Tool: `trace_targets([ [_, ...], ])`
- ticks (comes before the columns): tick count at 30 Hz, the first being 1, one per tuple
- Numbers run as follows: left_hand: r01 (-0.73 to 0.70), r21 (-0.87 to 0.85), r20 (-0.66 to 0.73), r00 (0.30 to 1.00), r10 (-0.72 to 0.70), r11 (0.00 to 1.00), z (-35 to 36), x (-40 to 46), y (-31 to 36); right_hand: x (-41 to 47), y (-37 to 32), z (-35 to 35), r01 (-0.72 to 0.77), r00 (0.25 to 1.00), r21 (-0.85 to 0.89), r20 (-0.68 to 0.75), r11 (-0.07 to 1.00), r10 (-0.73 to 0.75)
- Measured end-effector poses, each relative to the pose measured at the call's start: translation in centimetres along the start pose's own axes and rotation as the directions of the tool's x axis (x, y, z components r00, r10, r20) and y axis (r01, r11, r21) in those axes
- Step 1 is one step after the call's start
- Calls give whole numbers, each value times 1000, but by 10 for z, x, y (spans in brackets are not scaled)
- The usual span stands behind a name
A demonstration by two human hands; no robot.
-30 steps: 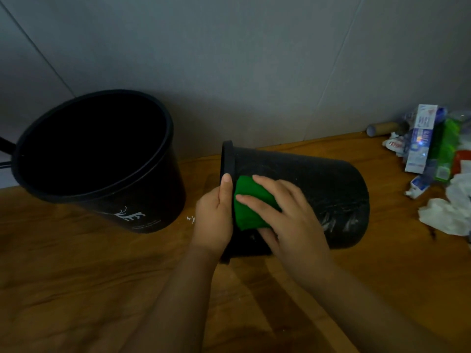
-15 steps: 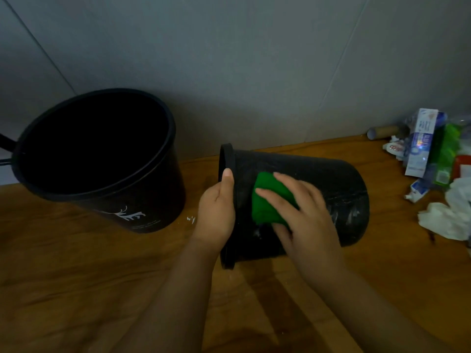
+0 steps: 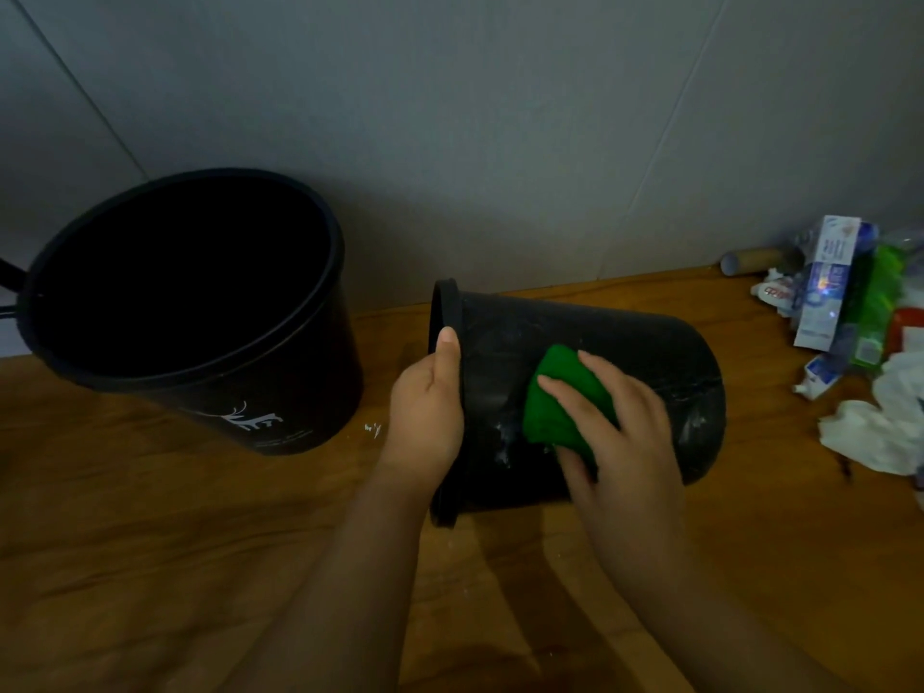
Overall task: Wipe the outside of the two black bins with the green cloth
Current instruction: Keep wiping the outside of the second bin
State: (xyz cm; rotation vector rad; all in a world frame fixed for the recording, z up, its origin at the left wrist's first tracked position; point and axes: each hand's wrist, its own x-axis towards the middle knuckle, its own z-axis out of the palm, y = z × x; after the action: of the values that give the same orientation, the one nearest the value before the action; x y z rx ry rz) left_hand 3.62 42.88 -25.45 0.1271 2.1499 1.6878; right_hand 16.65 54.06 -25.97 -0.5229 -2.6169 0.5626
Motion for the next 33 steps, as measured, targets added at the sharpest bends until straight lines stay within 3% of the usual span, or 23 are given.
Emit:
trace_targets([
  [6, -50, 43, -23, 998, 51, 998, -2, 2, -1, 6, -15, 4, 308, 944, -9, 125, 951, -305],
  [12, -13, 60, 15, 1000, 13, 998, -2, 2, 2, 8, 6, -3, -74, 997, 22, 11, 997, 74],
  [14, -20, 73, -4, 1000, 20, 997, -1, 1, 0, 3, 0, -2, -43, 999, 16, 20, 999, 43],
  [18, -39, 81, -17, 999, 41, 996, -2, 2, 1, 6, -5, 0, 164, 982, -6, 100, 986, -163],
  [26, -10, 72, 29, 1000, 7, 997, -2, 3, 3, 4, 16, -9, -97, 995, 23, 0, 995, 97],
  [31, -31, 66, 2, 1000, 31, 997, -2, 2, 4, 4, 2, -3, 180, 981, -21, 84, 984, -177],
  [33, -40, 77, 15, 999, 39, 996, -3, 3, 4, 13, 8, -4, 138, 988, -17, 74, 990, -137],
])
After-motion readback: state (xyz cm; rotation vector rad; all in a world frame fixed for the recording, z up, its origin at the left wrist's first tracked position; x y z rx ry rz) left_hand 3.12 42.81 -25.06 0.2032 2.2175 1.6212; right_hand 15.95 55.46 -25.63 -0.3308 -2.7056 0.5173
